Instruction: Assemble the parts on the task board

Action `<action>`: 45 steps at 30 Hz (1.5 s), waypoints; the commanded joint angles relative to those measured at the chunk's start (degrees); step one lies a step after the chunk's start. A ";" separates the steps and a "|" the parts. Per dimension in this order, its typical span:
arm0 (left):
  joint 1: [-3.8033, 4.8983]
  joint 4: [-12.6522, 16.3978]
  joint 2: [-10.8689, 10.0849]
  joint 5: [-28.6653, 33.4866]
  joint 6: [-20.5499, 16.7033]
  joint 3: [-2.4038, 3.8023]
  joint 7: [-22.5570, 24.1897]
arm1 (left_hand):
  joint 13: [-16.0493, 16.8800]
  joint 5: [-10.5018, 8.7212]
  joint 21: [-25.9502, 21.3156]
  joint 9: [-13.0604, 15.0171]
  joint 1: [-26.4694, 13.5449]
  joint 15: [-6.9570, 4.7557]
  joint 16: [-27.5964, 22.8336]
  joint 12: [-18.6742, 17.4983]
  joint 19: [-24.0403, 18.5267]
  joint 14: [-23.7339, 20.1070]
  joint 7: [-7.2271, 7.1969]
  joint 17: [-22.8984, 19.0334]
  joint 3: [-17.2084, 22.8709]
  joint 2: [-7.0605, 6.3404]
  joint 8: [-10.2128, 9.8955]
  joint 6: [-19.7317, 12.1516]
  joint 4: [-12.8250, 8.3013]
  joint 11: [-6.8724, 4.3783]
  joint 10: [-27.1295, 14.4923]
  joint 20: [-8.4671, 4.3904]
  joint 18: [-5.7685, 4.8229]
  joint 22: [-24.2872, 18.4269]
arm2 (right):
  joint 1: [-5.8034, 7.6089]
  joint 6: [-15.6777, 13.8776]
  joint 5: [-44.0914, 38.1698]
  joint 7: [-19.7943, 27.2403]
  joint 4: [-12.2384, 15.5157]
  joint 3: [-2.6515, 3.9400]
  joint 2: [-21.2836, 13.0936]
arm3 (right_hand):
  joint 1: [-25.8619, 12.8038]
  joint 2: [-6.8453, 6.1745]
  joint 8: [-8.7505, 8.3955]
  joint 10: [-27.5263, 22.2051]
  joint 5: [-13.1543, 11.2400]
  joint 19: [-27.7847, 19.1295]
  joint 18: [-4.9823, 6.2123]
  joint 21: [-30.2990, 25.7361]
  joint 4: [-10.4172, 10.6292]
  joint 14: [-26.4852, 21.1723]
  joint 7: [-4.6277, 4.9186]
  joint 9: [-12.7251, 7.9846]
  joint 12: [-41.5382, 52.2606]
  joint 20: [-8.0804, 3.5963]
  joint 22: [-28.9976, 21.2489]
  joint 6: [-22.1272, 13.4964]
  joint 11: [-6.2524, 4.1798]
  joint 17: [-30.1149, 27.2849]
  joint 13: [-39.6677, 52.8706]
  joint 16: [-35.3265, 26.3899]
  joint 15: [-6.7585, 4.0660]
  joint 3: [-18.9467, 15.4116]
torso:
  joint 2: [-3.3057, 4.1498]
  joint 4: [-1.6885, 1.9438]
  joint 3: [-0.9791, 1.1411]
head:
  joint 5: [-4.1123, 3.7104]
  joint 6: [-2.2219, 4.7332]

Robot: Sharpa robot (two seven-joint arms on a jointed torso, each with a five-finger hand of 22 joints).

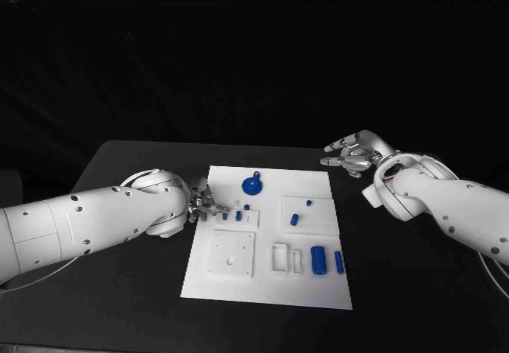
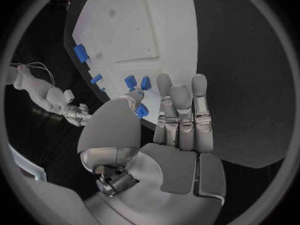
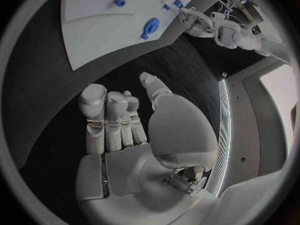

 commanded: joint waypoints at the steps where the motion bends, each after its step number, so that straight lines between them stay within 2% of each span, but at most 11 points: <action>1: -0.28 0.04 -0.27 1.96 -1.46 -0.17 -0.58 | 0.17 0.05 -0.40 -6.59 -0.41 0.56 -0.38 -0.15 0.44 0.06 0.12 0.02 -3.05 -0.09 0.55 -0.51 0.41 0.44 -0.22 0.18 -0.44 1.07 | -0.11 0.32 -0.02 0.63 0.07 0.03 -0.02 | -0.36 0.06 -0.27 -0.41 0.24 2.47 1.18 -0.23 0.21 -0.06 0.08 -0.07 -0.32 0.14 5.56 -0.37 -0.10 -0.04 -0.03 -0.32 0.14 -0.04 | 0.02 0.02 -0.03 | 0.09 0.03; 7: -0.26 0.33 -0.99 4.14 -4.03 -0.09 1.12 | 0.14 -0.09 -0.67 -7.90 -2.52 0.65 -0.42 0.06 0.56 0.01 0.21 -0.16 -7.19 -1.02 1.45 -1.07 0.85 0.53 -0.55 0.30 -0.28 1.08 | -0.22 0.24 -0.01 0.68 0.08 0.04 -0.06 | -0.36 0.06 -0.27 -0.41 0.24 2.47 1.18 -0.23 0.21 -0.06 0.08 -0.07 -0.32 0.14 5.56 -0.37 -0.10 -0.04 -0.03 -0.32 0.14 -0.04 | 0.01 -0.02 0.06 | 0.13 0.11; 9: -0.24 0.38 -1.16 5.97 -6.08 -0.02 3.33 | -0.32 -0.07 -1.07 -8.39 -2.08 0.92 -0.89 -0.75 0.23 -0.52 0.46 -0.41 -12.86 -0.41 1.57 -1.63 0.91 0.83 -1.75 0.49 -0.28 0.97 | -0.25 0.20 0.00 0.70 0.08 0.04 -0.09 | -0.47 0.09 -0.27 -0.40 0.30 2.50 1.19 -0.25 0.27 -0.04 0.08 -0.07 -0.30 0.14 5.57 -0.37 -0.09 -0.04 -0.04 -0.31 0.14 -0.11 | -0.03 -0.02 0.09 | 0.03 0.24; 11: -0.22 0.39 -1.26 8.63 -8.73 0.05 6.99 | -1.58 0.14 -2.51 -9.24 -0.27 1.73 -2.24 -2.51 -1.39 -2.53 1.10 -1.01 -13.71 0.38 1.68 -3.00 0.85 1.65 -3.87 1.20 -0.37 0.48 | -0.27 0.16 0.06 0.74 0.06 0.04 -0.11 | -0.47 0.09 -0.27 -0.40 0.30 2.50 1.19 -0.25 0.27 -0.04 0.08 -0.07 -0.30 0.14 5.57 -0.37 -0.09 -0.04 -0.04 -0.31 0.14 -0.11 | 0.01 0.02 0.08 | -0.09 0.37; 12: -0.21 0.38 -1.26 10.16 -10.27 0.07 9.33 | -2.98 0.60 -4.23 -10.44 3.69 2.32 -3.38 -3.69 -2.44 -4.10 1.31 -1.72 -13.57 2.11 2.48 -3.38 -0.14 2.08 -5.05 1.85 -0.24 -0.23 | -0.28 0.14 0.11 0.77 0.05 0.04 -0.12 | -0.47 0.09 -0.27 -0.40 0.30 2.50 1.19 -0.25 0.27 -0.04 0.08 -0.07 -0.30 0.14 5.57 -0.37 -0.09 -0.04 -0.04 -0.31 0.14 -0.11 | 0.02 0.00 0.08 | -0.13 0.42; 15: -0.20 0.35 -1.08 12.88 -13.63 0.11 15.07 | -8.84 6.29 -8.69 -13.82 12.74 3.67 -7.70 -9.44 -3.95 -6.80 2.27 -5.11 -14.74 6.07 3.05 -3.42 -7.84 3.53 -9.13 3.27 -0.08 -3.03 | -0.29 0.10 0.30 0.82 0.03 0.04 -0.15 | -0.47 0.09 -0.27 -0.40 0.30 2.50 1.19 -0.25 0.27 -0.04 0.08 -0.07 -0.30 0.14 5.57 -0.37 -0.09 -0.04 -0.04 -0.31 0.14 -0.11 | 0.04 -0.04 0.10 | -0.15 0.53; 17: -0.19 0.31 -0.85 13.84 -15.36 0.11 18.58 | -14.12 9.44 -9.90 -15.91 19.42 4.18 -8.18 -14.90 -3.74 -7.47 2.83 -6.06 -13.93 7.28 2.72 -2.33 -13.03 4.31 -10.70 3.56 0.15 -3.50 | -0.29 0.11 0.41 0.84 0.01 0.04 -0.16 | -0.47 0.09 -0.27 -0.40 0.30 2.50 1.19 -0.25 0.27 -0.04 0.08 -0.07 -0.30 0.14 5.57 -0.37 -0.09 -0.04 -0.04 -0.31 0.14 -0.11 | 0.05 -0.04 0.12 | -0.16 0.61; 19: -0.19 0.20 -0.53 14.10 -16.68 0.11 21.60 | -19.94 10.35 -9.82 -18.44 22.54 4.34 -7.92 -20.14 -4.01 -7.85 3.10 -6.63 -13.40 7.22 1.13 0.17 -17.51 4.66 -8.98 3.89 0.82 -1.69 | -0.29 0.12 0.49 0.85 -0.01 0.04 -0.17 | -0.47 0.09 -0.27 -0.40 0.30 2.50 1.19 -0.25 0.27 -0.04 0.08 -0.07 -0.30 0.14 5.57 -0.37 -0.09 -0.04 -0.04 -0.31 0.14 -0.11 | 0.04 -0.04 0.15 | -0.20 0.70; 28: -0.18 -0.50 1.43 2.62 -19.26 -0.02 27.93 | -20.25 9.81 -2.32 -18.71 25.54 4.44 -6.80 -26.78 -7.59 -8.26 2.38 -7.51 -14.22 8.35 -6.12 6.45 -26.89 5.18 -6.74 3.67 2.32 1.71 | -0.30 0.26 0.71 0.93 -0.09 0.04 -0.12 | -0.45 0.15 -0.27 -0.34 0.37 2.52 1.17 -0.17 0.30 0.00 0.09 -0.07 -0.24 0.14 5.60 -0.48 -0.10 -0.01 0.00 -0.28 0.14 -0.02 | 0.07 -0.15 0.15 | -0.45 0.92; 31: -0.19 -0.91 2.40 -2.68 -19.47 -0.07 29.08 | -20.25 9.96 0.92 -18.67 25.10 4.53 -6.41 -27.64 -8.98 -8.20 2.40 -7.68 -14.33 8.89 -8.85 7.59 -28.29 5.33 -6.61 3.90 2.62 1.57 | -0.30 0.32 0.77 0.95 -0.11 0.04 -0.08 | -0.45 0.15 -0.27 -0.34 0.37 2.52 1.17 -0.17 0.30 0.00 0.09 -0.07 -0.24 0.14 5.60 -0.48 -0.10 -0.01 0.00 -0.28 0.14 -0.02 | 0.05 -0.10 0.16 | -0.61 0.98; 45: -0.23 -2.56 5.66 -20.44 -12.01 -0.11 26.82 | -20.45 8.03 3.21 -18.91 21.48 5.02 -2.92 -28.16 -7.46 -6.22 2.84 -7.65 -12.28 7.74 -9.06 5.41 -28.94 6.99 -13.31 4.69 3.73 1.06 | -0.30 0.61 0.82 1.00 -0.09 0.04 0.18 | -0.44 0.15 -0.27 -0.31 0.47 2.54 1.17 -0.10 0.24 0.02 0.09 -0.07 -0.20 0.13 5.61 -0.47 -0.10 0.04 0.03 -0.22 0.14 0.14 | 0.12 -0.09 0.11 | -0.82 0.90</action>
